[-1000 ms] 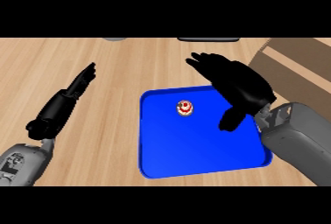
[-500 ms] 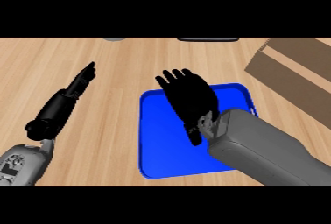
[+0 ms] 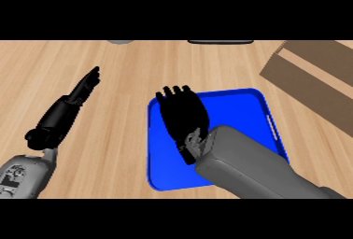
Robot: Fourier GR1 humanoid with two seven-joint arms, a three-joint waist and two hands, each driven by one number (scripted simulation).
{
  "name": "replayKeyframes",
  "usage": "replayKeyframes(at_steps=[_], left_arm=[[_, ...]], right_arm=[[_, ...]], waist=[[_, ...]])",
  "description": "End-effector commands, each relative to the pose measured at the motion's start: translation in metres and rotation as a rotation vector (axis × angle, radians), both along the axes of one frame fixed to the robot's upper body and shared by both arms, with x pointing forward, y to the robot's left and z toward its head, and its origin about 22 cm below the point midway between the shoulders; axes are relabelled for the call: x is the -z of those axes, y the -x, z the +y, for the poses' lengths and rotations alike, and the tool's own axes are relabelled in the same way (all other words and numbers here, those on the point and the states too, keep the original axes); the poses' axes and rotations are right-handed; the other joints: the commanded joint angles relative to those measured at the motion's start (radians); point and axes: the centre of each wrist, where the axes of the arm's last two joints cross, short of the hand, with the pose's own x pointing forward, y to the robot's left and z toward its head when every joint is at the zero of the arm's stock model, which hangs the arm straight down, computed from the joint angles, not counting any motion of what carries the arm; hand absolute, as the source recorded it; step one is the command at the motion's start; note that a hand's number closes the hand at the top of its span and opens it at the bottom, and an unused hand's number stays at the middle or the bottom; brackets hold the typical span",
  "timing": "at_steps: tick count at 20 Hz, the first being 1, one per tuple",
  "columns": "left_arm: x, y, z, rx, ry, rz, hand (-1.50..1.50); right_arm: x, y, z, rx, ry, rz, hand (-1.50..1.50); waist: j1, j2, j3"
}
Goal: Pick the cupcake from the tray and place it in the cardboard box
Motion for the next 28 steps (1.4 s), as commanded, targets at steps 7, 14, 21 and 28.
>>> replayKeyframes(at_steps=[7, 14, 21, 28], left_arm=[[0.001, -0.001, 0.009, 0.017, 0.019, 0.012, 0.0], [0.005, -0.003, 0.001, -0.006, -0.013, -0.023, 0.0], [-0.009, 0.008, 0.003, 0.011, 0.008, 0.031, 0.0], [0.013, 0.009, -0.004, 0.0, 0.004, -0.009, 0.0]], right_arm=[[0.02, -0.019, 0.011, 0.071, 0.071, -0.053, -1.5], [0.053, -0.028, 0.002, 0.077, 0.159, -0.048, -1.5], [0.066, -0.042, -0.011, 0.098, 0.143, -0.036, -1.5], [0.085, -0.042, -0.007, 0.074, 0.119, -0.019, -1.5]], waist=[[0.001, 0.001, 0.0], [0.0, 0.002, 0.0], [0.006, 0.001, 0.001], [0.002, 0.001, 0.0]])
